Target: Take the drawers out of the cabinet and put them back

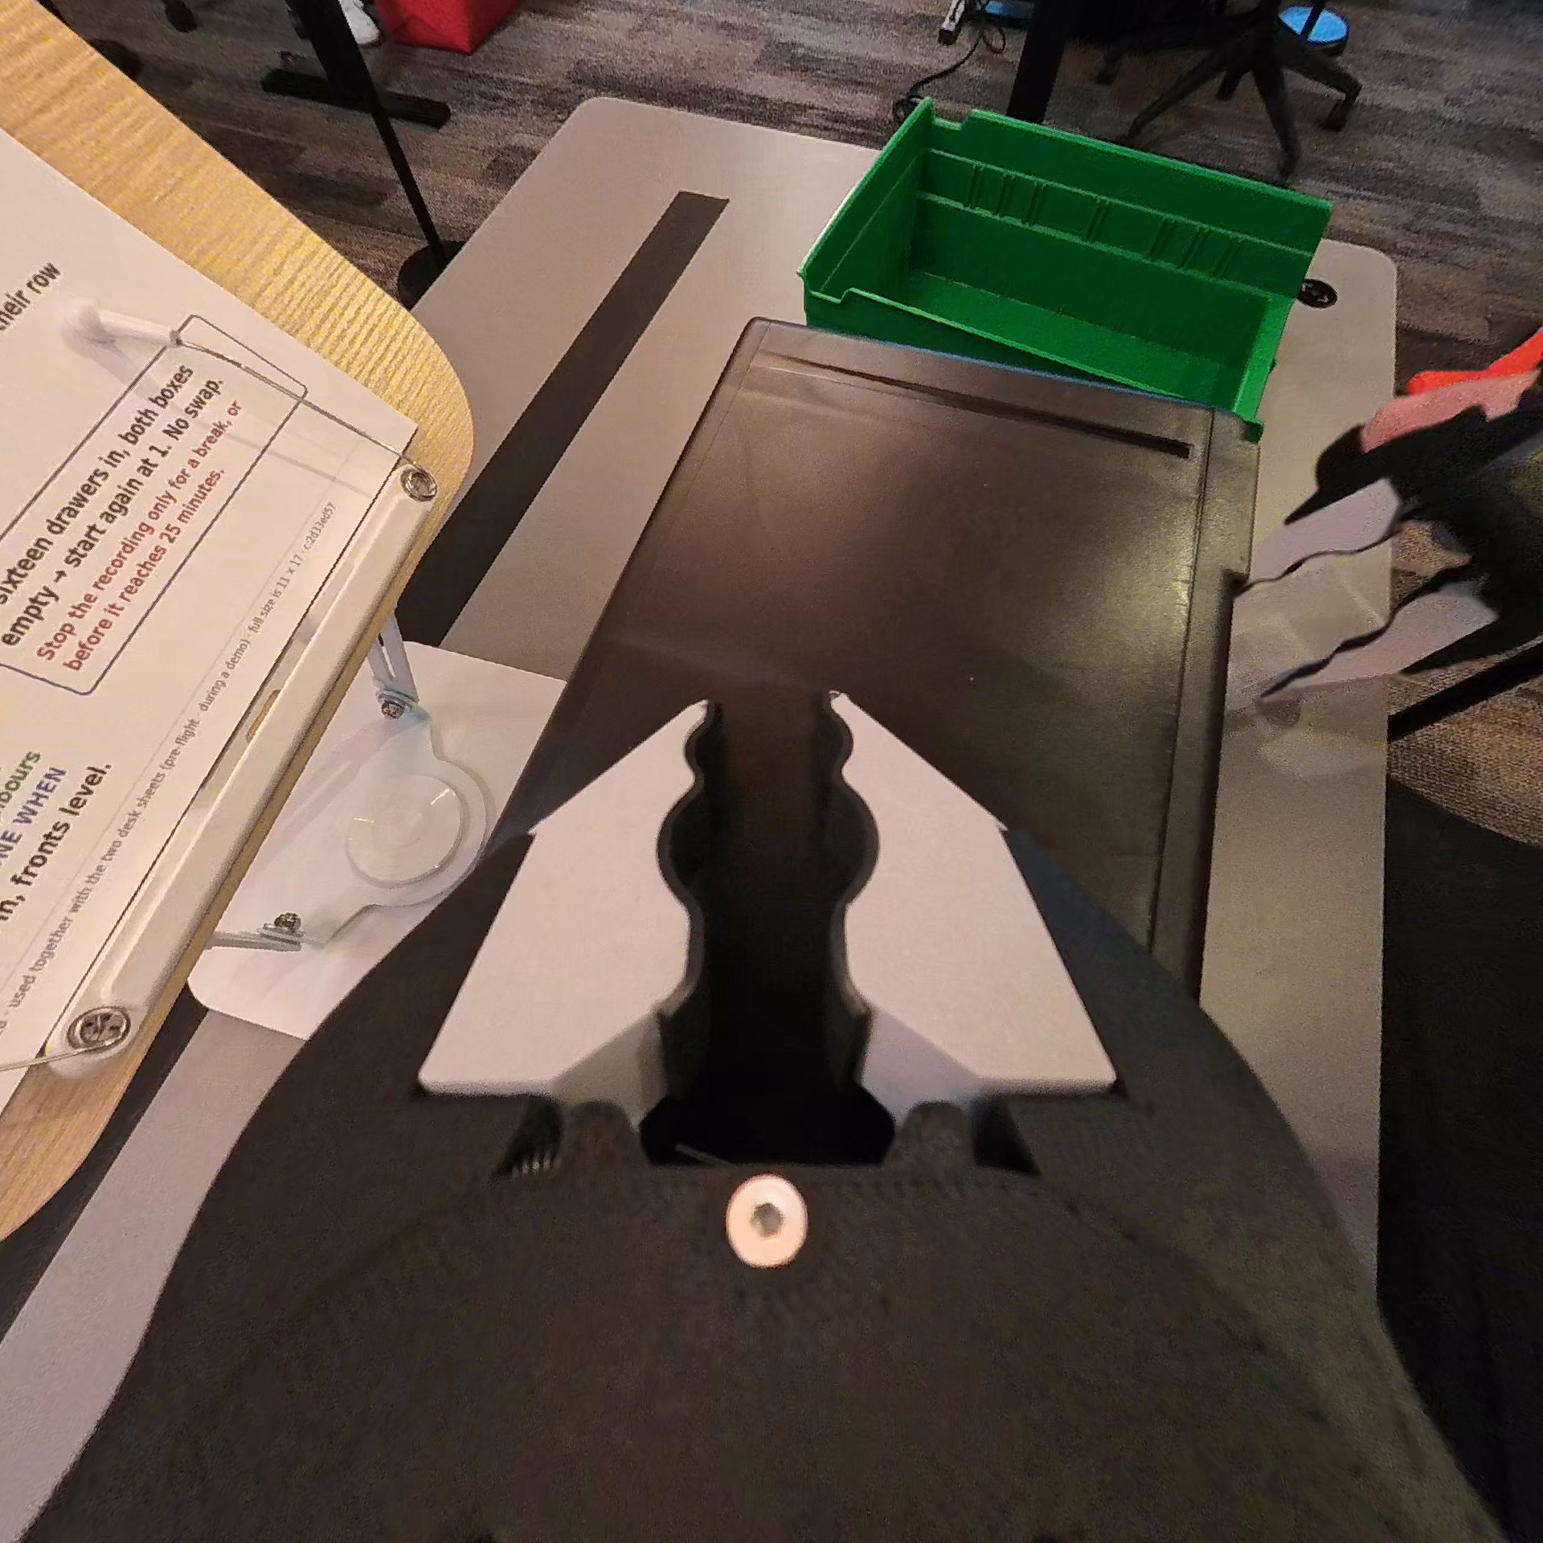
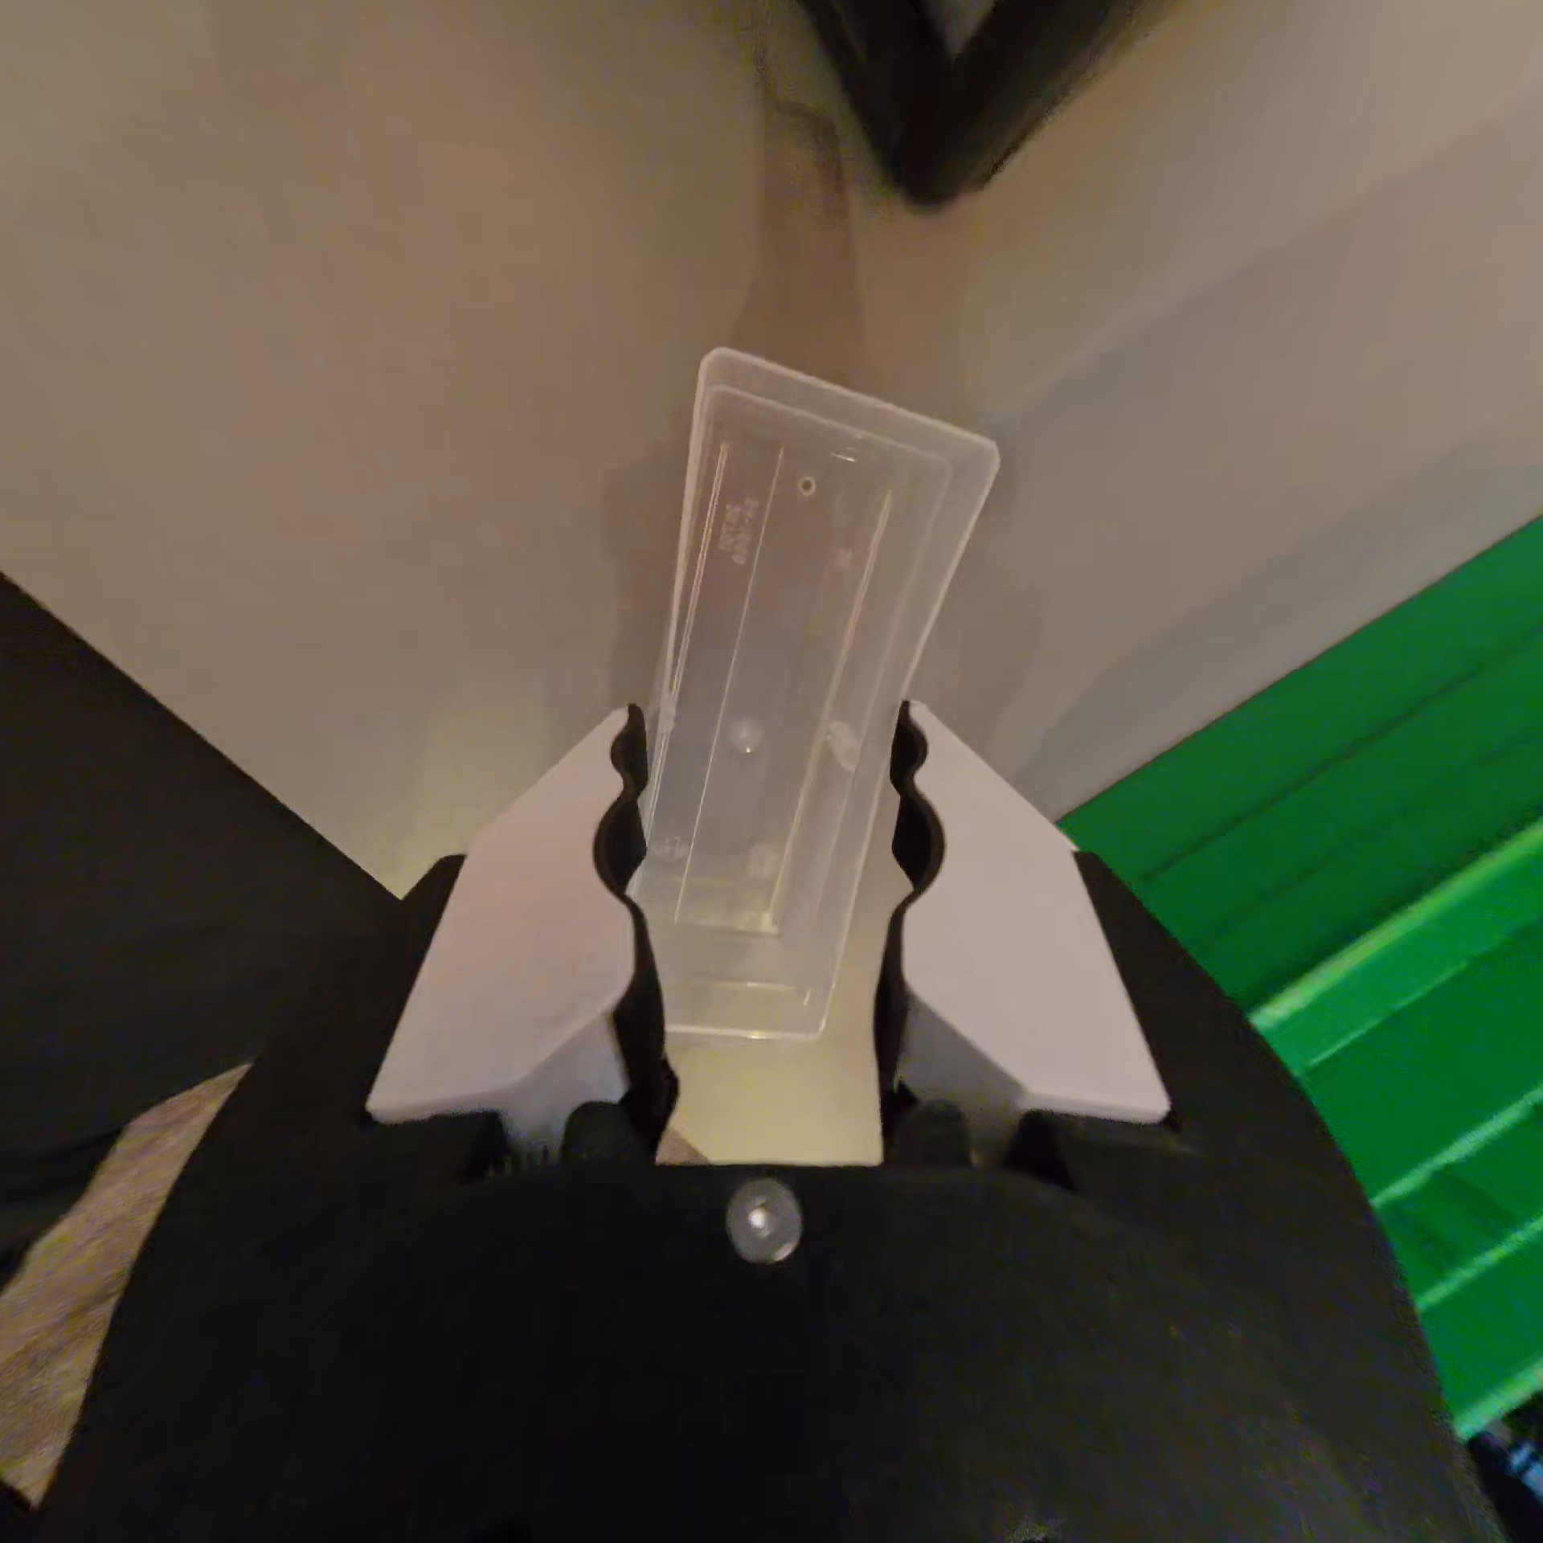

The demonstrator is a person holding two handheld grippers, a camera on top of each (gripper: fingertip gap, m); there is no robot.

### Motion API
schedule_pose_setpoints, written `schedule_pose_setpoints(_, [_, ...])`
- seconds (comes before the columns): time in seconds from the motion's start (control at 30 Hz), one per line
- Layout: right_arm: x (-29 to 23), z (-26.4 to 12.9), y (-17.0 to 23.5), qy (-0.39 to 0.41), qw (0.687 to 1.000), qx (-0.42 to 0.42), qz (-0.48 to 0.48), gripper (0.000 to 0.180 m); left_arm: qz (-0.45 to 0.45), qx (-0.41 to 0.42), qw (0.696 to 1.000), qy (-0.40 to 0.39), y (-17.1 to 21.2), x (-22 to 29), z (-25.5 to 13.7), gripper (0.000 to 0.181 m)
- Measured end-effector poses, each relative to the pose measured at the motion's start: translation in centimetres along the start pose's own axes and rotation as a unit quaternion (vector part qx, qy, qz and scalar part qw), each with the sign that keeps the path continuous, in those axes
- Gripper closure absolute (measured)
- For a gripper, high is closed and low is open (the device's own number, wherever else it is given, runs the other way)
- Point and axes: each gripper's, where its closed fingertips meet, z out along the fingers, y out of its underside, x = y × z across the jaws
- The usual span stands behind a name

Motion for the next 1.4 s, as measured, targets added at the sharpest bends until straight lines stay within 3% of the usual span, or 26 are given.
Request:
schedule_pose_setpoints(0.03, [0.4, -1.1, -0.7, 0.004, 1.000, 0.022, -0.018, 0.122, 0.001, 0.000, 1.000, 0.001, 0.0, 0.0, 0.0, 0.159])
schedule_pose_setpoints(0.1, [1.6, -4.2, -2.4, 0.006, 0.996, 0.079, -0.049, 0.123, 0.002, 0.000, 1.000, 0.002, 0.0, 0.1, 0.0, 0.160])
schedule_pose_setpoints(0.17, [5.0, -7.8, -3.2, 0.057, 0.988, 0.112, -0.092, 0.123, 0.002, 0.000, 1.000, 0.003, 0.0, 0.1, 0.0, 0.160])
schedule_pose_setpoints(0.27, [12.3, -11.2, -1.5, 0.153, 0.976, 0.065, -0.138, 0.121, 0.003, 0.000, 1.000, 0.004, 0.0, 0.1, 0.0, 0.160])
schedule_pose_setpoints(0.33, [17.0, -11.3, 0.3, 0.180, 0.974, 0.016, -0.139, 0.121, 0.003, 0.001, 1.000, 0.004, 0.0, 0.1, 0.0, 0.160])
schedule_pose_setpoints(0.5, [24.1, -6.3, 4.1, 0.144, 0.966, -0.075, -0.203, 0.121, 0.005, 0.002, 1.000, 0.003, 0.0, 0.1, 0.0, 0.160])
schedule_pose_setpoints(0.77, [28.5, 3.1, 6.3, 0.096, 0.949, -0.160, -0.255, 0.118, 0.005, 0.002, 1.000, 0.004, 0.0, 0.1, 0.0, 0.160])
schedule_pose_setpoints(0.83, [29.9, 4.5, 6.4, 0.122, 0.940, -0.174, -0.268, 0.116, 0.005, 0.002, 1.000, 0.004, 0.0, 0.1, 0.0, 0.160])
schedule_pose_setpoints(0.97, [33.2, 4.7, 6.2, 0.209, 0.919, -0.202, -0.267, 0.090, 0.006, 0.003, 1.000, 0.005, 0.0, 0.1, 0.0, 0.160])
schedule_pose_setpoints(1.1, [32.8, 0.3, 4.5, 0.250, 0.930, -0.164, -0.213, 0.100, 0.007, 0.003, 1.000, 0.005, 0.0, 0.1, 0.0, 0.160])
schedule_pose_setpoints(1.2, [29.7, -6.2, 0.4, 0.298, 0.937, -0.051, -0.173, 0.125, 0.007, 0.003, 1.000, 0.005, 0.0, 0.1, 0.0, 0.160])
schedule_pose_setpoints(1.27, [24.2, -10.5, -4.0, 0.288, 0.935, 0.076, -0.191, 0.146, 0.008, 0.004, 1.000, 0.005, -0.1, 0.2, 0.0, 0.160])
schedule_pose_setpoints(1.33, [17.2, -13.9, -8.1, 0.270, 0.911, 0.193, -0.243, 0.151, 0.008, 0.003, 1.000, 0.006, -0.1, 0.2, 0.0, 0.161])
schedule_pose_setpoints(1.4, [10.2, -14.7, -11.6, 0.250, 0.884, 0.253, -0.304, 0.152, 0.007, 0.003, 1.000, 0.006, -0.1, 0.2, 0.1, 0.161])
